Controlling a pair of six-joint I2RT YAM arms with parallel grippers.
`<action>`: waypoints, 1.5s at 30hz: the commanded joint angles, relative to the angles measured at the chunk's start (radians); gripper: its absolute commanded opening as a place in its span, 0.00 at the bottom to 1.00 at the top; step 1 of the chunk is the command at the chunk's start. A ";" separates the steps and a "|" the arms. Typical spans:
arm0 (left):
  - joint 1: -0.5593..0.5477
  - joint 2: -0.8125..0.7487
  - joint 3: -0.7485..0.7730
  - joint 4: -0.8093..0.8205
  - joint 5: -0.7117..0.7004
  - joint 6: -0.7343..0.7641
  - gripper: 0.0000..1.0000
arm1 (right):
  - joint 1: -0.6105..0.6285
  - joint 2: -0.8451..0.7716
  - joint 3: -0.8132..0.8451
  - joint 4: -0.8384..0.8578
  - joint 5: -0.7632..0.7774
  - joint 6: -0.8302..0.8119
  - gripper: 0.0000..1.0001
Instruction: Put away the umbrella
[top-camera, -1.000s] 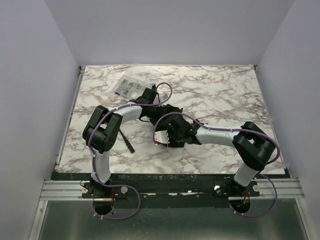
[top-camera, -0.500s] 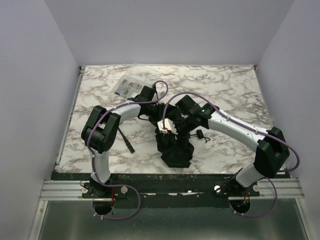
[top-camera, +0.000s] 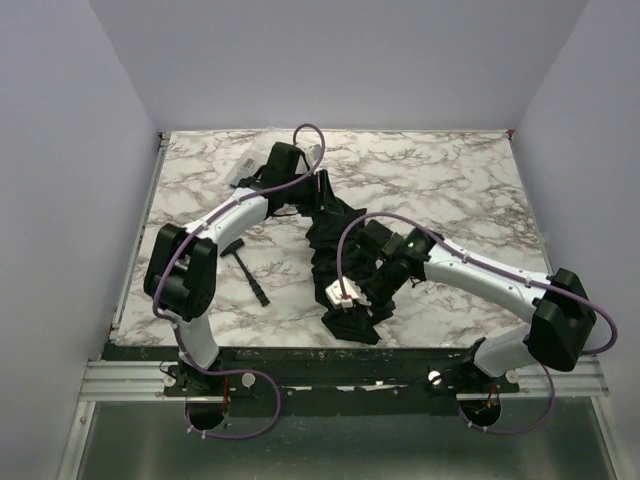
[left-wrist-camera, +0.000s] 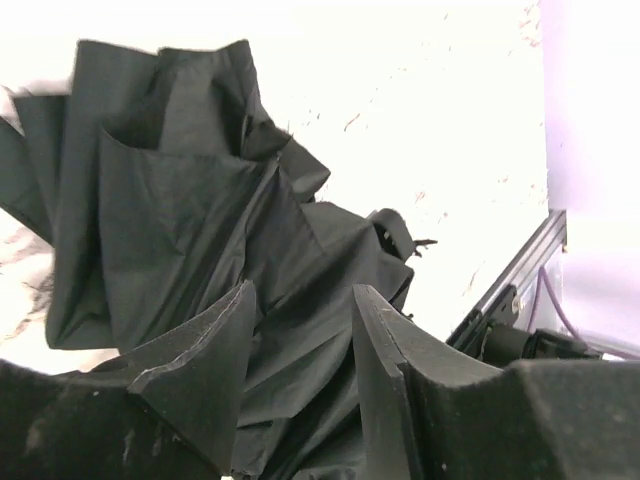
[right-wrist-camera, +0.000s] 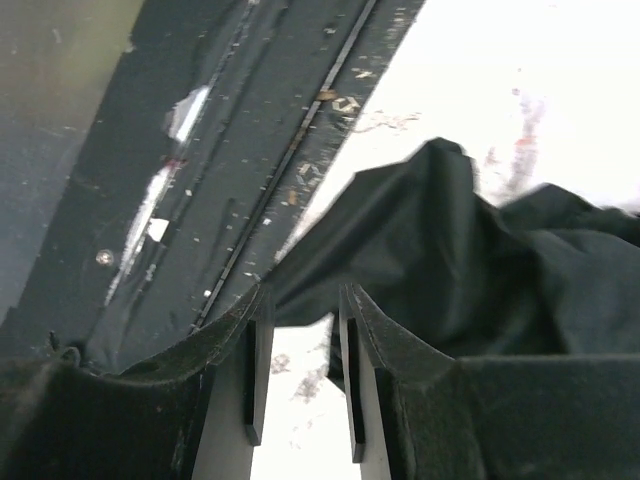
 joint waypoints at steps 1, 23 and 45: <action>0.035 -0.104 -0.029 0.050 -0.103 0.014 0.47 | 0.103 -0.044 -0.079 0.135 0.043 0.047 0.38; -0.033 0.151 0.015 -0.140 -0.173 0.036 0.43 | 0.216 0.106 -0.335 0.675 0.536 0.228 0.25; -0.163 0.104 -0.295 -0.045 0.049 0.107 0.39 | -0.004 0.244 -0.307 0.905 0.598 0.003 0.33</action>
